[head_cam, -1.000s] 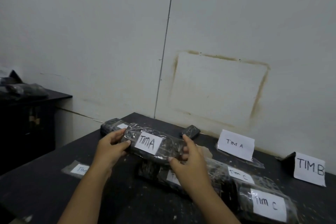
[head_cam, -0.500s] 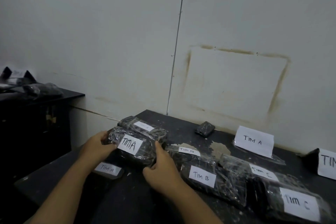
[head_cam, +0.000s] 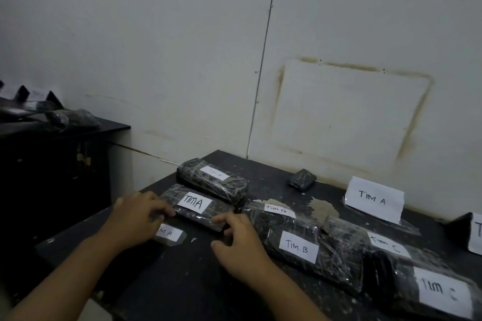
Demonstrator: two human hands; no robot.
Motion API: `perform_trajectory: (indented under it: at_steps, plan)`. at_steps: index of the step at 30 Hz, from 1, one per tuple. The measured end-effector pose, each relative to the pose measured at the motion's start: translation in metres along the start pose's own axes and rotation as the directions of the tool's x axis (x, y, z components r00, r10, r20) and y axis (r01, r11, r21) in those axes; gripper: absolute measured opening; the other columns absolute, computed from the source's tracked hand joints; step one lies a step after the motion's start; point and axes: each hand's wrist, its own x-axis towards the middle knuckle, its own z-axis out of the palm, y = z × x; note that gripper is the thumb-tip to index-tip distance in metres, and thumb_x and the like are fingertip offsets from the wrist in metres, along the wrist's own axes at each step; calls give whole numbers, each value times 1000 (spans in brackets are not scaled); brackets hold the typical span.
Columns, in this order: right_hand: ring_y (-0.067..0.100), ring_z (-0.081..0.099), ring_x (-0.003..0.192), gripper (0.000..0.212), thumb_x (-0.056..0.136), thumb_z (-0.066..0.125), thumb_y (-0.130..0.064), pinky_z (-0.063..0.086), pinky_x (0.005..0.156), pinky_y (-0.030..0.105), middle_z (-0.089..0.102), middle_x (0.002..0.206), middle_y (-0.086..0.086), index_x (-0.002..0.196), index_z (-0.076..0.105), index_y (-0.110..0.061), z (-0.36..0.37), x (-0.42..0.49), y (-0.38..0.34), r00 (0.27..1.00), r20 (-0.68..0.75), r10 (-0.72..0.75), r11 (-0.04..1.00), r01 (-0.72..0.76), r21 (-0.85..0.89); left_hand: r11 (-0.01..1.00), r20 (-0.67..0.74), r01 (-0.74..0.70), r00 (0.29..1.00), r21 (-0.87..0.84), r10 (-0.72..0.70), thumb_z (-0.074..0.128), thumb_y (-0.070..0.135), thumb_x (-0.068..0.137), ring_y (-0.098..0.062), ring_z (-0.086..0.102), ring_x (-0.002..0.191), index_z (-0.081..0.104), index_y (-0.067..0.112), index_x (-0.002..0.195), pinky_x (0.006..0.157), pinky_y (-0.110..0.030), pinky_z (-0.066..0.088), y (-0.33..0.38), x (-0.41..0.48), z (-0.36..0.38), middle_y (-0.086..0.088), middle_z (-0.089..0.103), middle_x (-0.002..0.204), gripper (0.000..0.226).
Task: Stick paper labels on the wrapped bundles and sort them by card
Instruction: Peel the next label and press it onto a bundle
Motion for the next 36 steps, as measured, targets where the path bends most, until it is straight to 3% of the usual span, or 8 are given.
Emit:
perform_trajectory:
  at_steps: [5, 11, 15, 22, 25, 31, 36]
  plan:
    - [2, 49, 98, 28, 80, 58, -17, 40, 88, 17, 44, 111, -9, 103, 56, -32, -3, -5, 8, 999, -26, -41, 999, 41, 6, 962, 88, -177, 983, 208, 162, 42, 39, 93, -4, 36, 118, 52, 50, 120, 82, -27, 18, -3, -7, 6, 22, 45, 123, 31]
    - [2, 49, 102, 29, 78, 57, -20, 42, 93, 20, 46, 113, -12, 89, 51, -46, -11, -10, 13, 997, -21, -76, 997, 77, 13, 957, 89, -194, 980, 217, 178, 39, 41, 94, -3, 39, 116, 48, 47, 97, 84, -25, 19, -3, -3, 3, 22, 48, 115, 11]
    - [0, 49, 104, 33, 79, 57, -18, 40, 94, 18, 47, 111, -14, 83, 50, -50, -17, -13, 18, 997, -26, -78, 997, 78, 19, 940, 146, -179, 979, 290, 142, 37, 43, 95, -2, 37, 119, 48, 45, 119, 92, -27, 25, -1, 2, 4, 23, 46, 124, 26]
    - [0, 52, 97, 22, 73, 58, -27, 46, 85, 19, 51, 105, -17, 80, 53, -47, -19, -23, 32, 993, -77, -92, 994, 96, 54, 903, 197, -225, 967, 365, 162, 36, 42, 96, -1, 39, 119, 47, 45, 120, 98, -28, 25, 1, 6, -4, 22, 47, 126, 27]
    - [5, 53, 92, 21, 70, 55, -26, 49, 80, 21, 53, 100, -15, 80, 55, -45, -15, -28, 40, 989, -106, -103, 992, 110, 63, 900, 204, -232, 965, 369, 165, 36, 41, 95, -3, 41, 117, 47, 45, 117, 96, -28, 25, 3, 7, -9, 21, 48, 123, 24]
    - [-1, 54, 96, 31, 70, 57, -22, 49, 81, 17, 56, 95, -17, 78, 59, -52, -12, -33, 49, 982, -102, -159, 984, 167, 65, 931, 251, -222, 956, 289, 150, 43, 34, 93, -5, 42, 116, 50, 50, 119, 93, -29, 30, 2, 7, -14, 21, 49, 125, 31]
    - [0, 54, 97, 23, 70, 54, -22, 49, 83, 19, 56, 95, -16, 83, 59, -41, -10, -33, 49, 981, -85, -174, 982, 180, 63, 942, 270, -237, 948, 239, 170, 49, 34, 93, -5, 45, 115, 57, 47, 117, 91, -25, 32, 2, 7, -19, 21, 53, 121, 29]
